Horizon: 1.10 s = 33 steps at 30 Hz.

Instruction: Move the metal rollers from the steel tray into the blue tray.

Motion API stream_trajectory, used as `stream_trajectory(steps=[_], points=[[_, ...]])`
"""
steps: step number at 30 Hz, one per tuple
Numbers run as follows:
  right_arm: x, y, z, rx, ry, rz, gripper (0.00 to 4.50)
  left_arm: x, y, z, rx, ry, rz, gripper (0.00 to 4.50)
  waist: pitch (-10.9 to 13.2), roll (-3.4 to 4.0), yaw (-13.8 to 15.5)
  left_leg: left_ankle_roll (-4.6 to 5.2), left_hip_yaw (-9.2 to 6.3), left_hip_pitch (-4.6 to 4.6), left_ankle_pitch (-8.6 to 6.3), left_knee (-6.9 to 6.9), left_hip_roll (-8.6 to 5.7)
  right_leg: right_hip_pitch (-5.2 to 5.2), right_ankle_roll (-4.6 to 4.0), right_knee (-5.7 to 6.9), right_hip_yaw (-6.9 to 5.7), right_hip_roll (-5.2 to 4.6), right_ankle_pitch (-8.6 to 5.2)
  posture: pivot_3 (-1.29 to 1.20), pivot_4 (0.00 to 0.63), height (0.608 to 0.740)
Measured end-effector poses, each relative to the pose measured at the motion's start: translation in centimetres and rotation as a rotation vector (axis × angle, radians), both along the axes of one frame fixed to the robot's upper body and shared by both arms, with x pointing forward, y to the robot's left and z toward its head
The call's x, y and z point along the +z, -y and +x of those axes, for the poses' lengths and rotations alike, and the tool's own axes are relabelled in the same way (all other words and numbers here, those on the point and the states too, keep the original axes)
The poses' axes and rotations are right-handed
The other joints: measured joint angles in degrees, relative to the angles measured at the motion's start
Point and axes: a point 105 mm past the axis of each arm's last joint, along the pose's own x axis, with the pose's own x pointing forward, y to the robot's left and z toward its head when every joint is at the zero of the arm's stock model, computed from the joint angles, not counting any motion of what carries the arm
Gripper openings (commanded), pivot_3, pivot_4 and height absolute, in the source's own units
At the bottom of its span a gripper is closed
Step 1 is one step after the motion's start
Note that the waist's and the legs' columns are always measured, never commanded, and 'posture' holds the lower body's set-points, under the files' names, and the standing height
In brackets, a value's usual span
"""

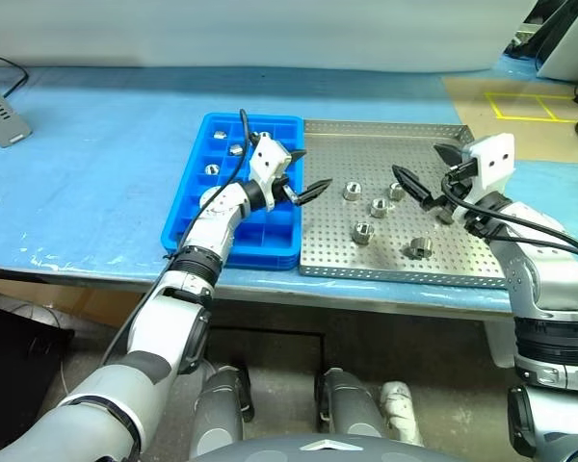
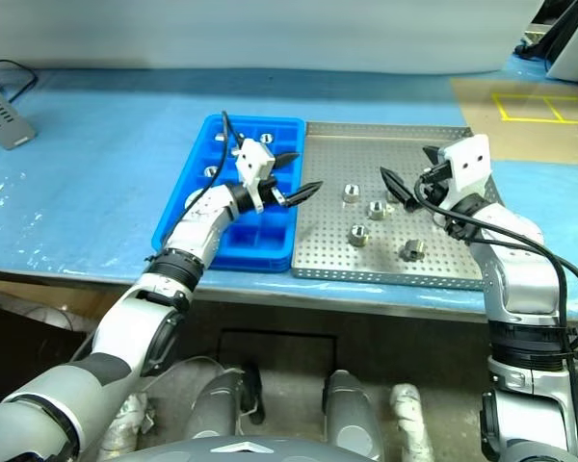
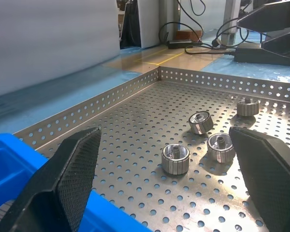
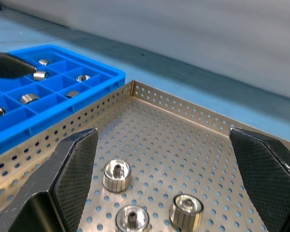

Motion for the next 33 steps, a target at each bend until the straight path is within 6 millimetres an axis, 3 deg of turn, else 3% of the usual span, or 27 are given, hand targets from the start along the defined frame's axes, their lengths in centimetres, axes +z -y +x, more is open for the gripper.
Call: stream_trajectory(steps=[10,16,22,28,33], points=[[-0.5,0.5,-1.1,-0.047,-0.004,-0.008,4.50,0.3,0.6,0.6,-0.021,-0.030,0.037,4.47,0.00,0.00,-0.17,0.00,0.01,0.01,0.00,0.00,-0.01,0.00,0.00,0.00,0.01,0.00,0.00,-0.57,0.150,0.740],[-0.6,1.4,-2.3,-0.109,-0.003,-0.012,4.50,0.7,2.1,1.7,-0.018,-0.079,0.161,4.47,0.00,0.00,-1.02,0.04,0.02,0.00,-0.03,0.00,-0.04,0.01,0.00,-0.07,0.03,-0.01,0.00,-0.66,0.150,0.740],[-1.9,1.7,-4.3,-0.171,-0.029,-0.016,4.50,-1.1,2.4,2.8,0.081,-0.163,0.302,4.47,0.00,0.00,-3.45,0.08,0.02,-0.07,-0.06,-0.01,-0.05,-0.04,0.01,-0.15,0.01,0.00,-0.01,-0.76,0.150,0.740],[-2.3,2.9,-6.2,-0.260,-0.031,-0.004,4.50,-0.3,1.7,4.2,0.217,-0.109,0.409,4.47,0.00,-0.01,-7.54,0.26,0.00,-0.17,-0.18,0.02,-0.21,0.06,0.02,-0.43,-0.05,-0.02,-0.01,-0.84,0.150,0.740],[-2.4,3.2,-7.5,-0.312,-0.023,0.001,4.50,0.6,2.4,4.5,0.262,-0.067,0.440,4.47,0.00,0.00,-11.75,0.64,-0.07,-0.35,-0.42,0.04,-0.29,0.29,0.19,-1.12,-0.25,-0.08,0.09,-0.91,0.150,0.740]])
